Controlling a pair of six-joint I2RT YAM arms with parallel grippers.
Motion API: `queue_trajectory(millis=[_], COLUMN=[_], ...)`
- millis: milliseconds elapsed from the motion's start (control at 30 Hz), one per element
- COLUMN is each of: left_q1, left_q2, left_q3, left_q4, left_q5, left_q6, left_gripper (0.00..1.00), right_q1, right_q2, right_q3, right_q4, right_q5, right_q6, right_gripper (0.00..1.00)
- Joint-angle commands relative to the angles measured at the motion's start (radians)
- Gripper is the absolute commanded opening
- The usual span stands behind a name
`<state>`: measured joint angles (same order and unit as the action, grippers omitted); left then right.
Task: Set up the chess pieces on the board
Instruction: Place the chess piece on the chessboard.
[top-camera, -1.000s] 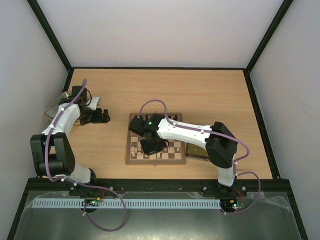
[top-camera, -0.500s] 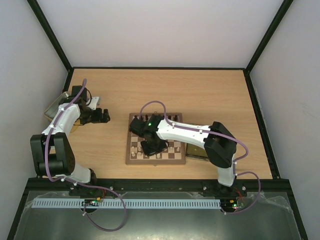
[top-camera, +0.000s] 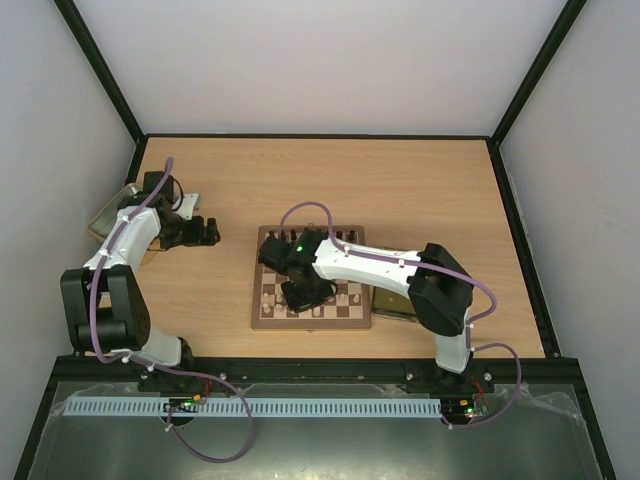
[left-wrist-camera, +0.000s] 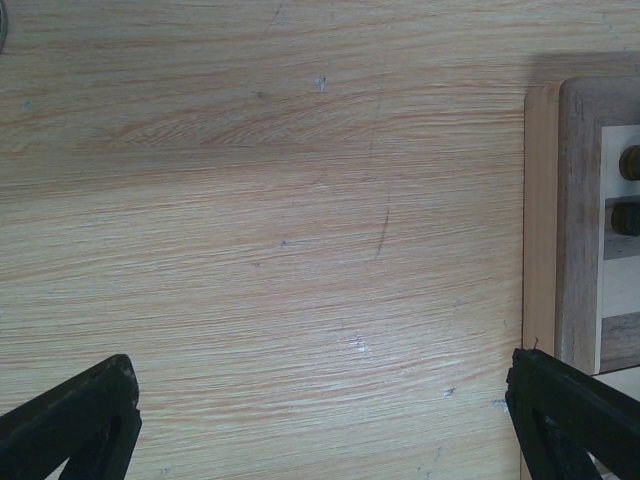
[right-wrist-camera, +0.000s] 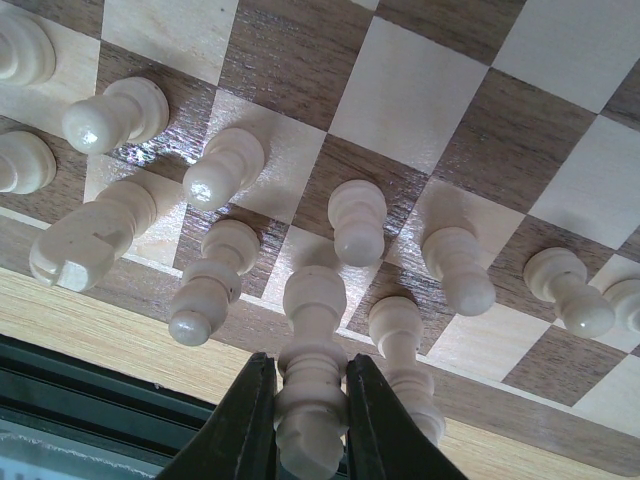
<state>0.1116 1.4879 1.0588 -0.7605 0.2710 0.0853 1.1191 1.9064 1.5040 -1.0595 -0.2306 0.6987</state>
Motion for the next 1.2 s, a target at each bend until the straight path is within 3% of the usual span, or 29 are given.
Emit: queue_trajectory(millis=[0,1167], left_q1=[-0.003,-0.003], left_q2=[-0.014,-0.013], left_q3=[-0.014,-0.016], left_q4=[0.0,0.001], left_q5=[0.014,0.016], left_q6=[-0.007,-0.007], left_gripper=[1.0,1.0], right_q1=[0.007,0.007], right_q2=[0.02,0.025], right_q3=[-0.005,0.009], right_q4=[-0.002,-0.009], right_q5=[0.003,-0.006], right_q6=[-0.012,-0.018], right_gripper=[0.13,0.2])
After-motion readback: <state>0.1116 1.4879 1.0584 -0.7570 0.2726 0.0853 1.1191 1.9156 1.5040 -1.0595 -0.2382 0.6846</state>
